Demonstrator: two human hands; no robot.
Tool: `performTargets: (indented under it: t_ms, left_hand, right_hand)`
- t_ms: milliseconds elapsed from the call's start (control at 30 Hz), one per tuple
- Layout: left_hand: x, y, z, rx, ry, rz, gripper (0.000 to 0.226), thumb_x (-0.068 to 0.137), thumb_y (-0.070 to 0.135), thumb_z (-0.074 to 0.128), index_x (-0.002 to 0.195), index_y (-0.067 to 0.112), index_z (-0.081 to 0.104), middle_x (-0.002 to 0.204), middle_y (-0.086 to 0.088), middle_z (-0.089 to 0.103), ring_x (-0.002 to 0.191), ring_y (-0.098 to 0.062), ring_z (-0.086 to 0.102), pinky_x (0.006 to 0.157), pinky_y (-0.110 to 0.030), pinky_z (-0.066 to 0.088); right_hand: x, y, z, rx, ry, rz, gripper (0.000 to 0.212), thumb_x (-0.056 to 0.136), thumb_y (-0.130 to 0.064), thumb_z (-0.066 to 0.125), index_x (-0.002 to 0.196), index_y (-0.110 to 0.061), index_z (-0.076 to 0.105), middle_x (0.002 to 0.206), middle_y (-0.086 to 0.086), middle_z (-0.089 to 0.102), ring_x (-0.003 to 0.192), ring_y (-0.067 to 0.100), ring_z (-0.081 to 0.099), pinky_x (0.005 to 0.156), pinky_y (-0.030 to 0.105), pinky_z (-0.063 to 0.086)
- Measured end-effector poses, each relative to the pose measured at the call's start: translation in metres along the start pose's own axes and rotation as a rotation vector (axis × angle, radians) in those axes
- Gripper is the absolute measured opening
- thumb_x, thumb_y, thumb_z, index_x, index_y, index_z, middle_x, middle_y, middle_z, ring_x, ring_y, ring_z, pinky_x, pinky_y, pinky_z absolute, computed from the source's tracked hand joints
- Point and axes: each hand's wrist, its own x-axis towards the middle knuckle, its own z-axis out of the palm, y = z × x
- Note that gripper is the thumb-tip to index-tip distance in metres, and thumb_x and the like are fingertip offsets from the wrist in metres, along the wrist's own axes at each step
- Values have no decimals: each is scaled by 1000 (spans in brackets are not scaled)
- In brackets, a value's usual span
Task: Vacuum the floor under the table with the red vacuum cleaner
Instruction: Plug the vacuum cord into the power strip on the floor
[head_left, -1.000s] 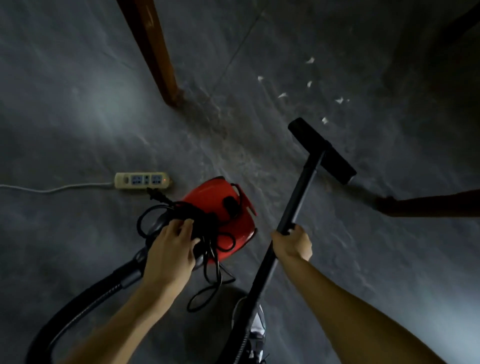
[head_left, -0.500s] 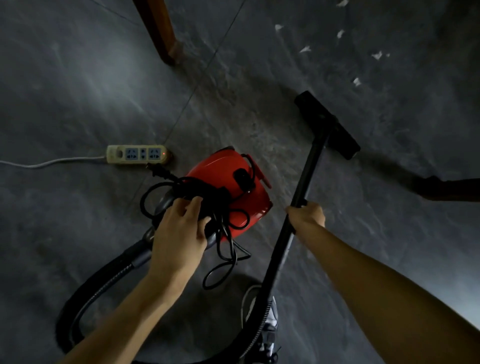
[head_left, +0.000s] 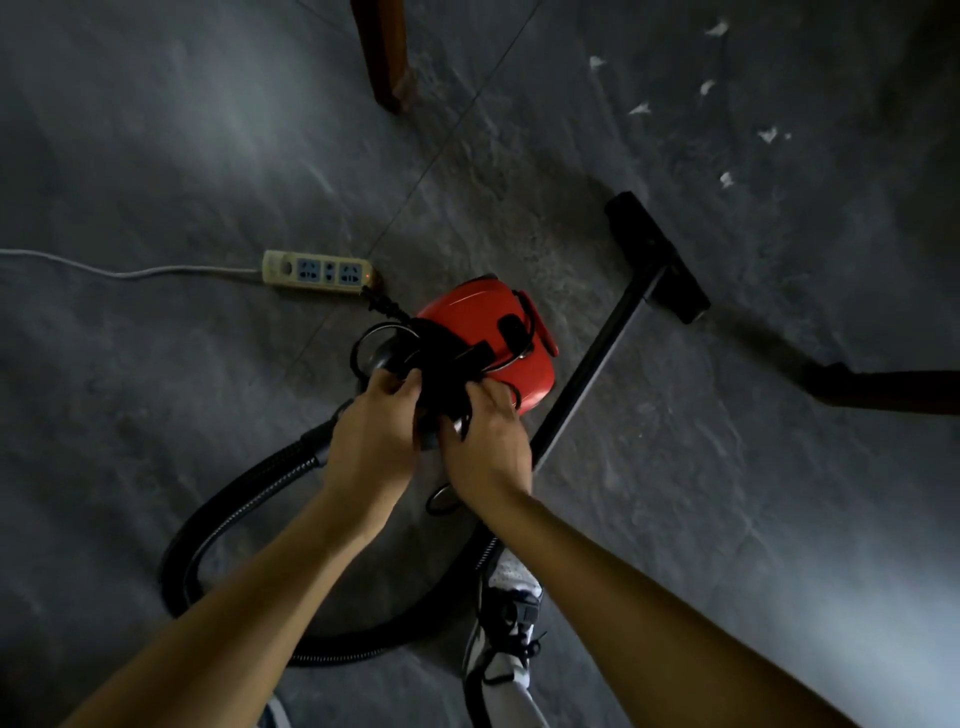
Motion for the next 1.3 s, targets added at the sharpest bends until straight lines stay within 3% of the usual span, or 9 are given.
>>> performTargets:
  t_ms: [200,367,533,633,733,867,1067,1233,1300]
  left_hand:
    - [12,-4,5,66,-76,-26,14,84,15,59,97,13,55,104,-10,60,83,-25,65,72,-39,56]
    - [13,-2,3,135,-122,-45,33,86,9,56,118,9,51,120,-14,51,98,-29,62,82,-39,54]
    - [15,-1,0,134,-94,-8,31,86,4,57,117,9,54,114,-12,56,96,-23,65,78,-36,56]
    - [13,2,-1,169,-73,-2,32,86,6,59,117,11,54,113,-11,56,95,-23,64,76,-32,56]
    - [12,3,1,181,-65,6,34,85,4,58,118,11,53,114,-11,56,95,-23,65,75,-33,57]
    - [16,6,-2,141,-119,-3,30,87,4,54,116,8,54,115,-13,55,96,-25,65,77,-38,56]
    - [20,19,-28,137,-252,-57,29,91,23,51,116,9,55,119,-18,55,104,-35,58,86,-42,49]
    - [16,61,-58,-369,-175,-105,40,89,3,40,124,11,58,126,-6,59,118,-18,53,94,-19,37]
    - [17,77,-70,-565,-247,-178,35,85,10,45,114,15,64,115,1,63,107,-10,55,90,-20,37]
  right_hand:
    - [20,-10,29,26,161,291,49,79,-28,73,117,-10,49,120,5,55,109,27,55,89,41,47]
    - [11,-2,34,-57,203,215,31,94,-31,54,120,-16,47,112,4,62,94,30,63,70,37,49]
    - [-33,26,32,-198,178,178,39,97,-22,49,136,-25,45,118,3,60,92,30,64,76,41,54]
    - [-70,56,16,-219,113,379,37,99,-22,45,136,-22,45,126,4,57,99,30,64,82,40,52]
    - [-95,79,-8,-113,176,535,34,99,-20,46,133,-18,49,129,7,56,99,33,64,77,36,48]
    - [-76,66,-34,27,244,449,25,99,-27,49,119,-13,54,121,5,58,93,32,63,68,30,40]
    - [-52,23,-60,-36,215,360,26,99,-39,44,105,-15,50,110,-1,50,69,21,55,57,31,40]
    - [-55,1,-85,-5,207,249,24,99,-40,44,105,-17,52,108,-5,51,69,18,56,59,33,45]
    - [-55,-7,-92,-30,203,210,25,100,-41,42,105,-19,54,108,-5,53,68,17,56,59,32,43]
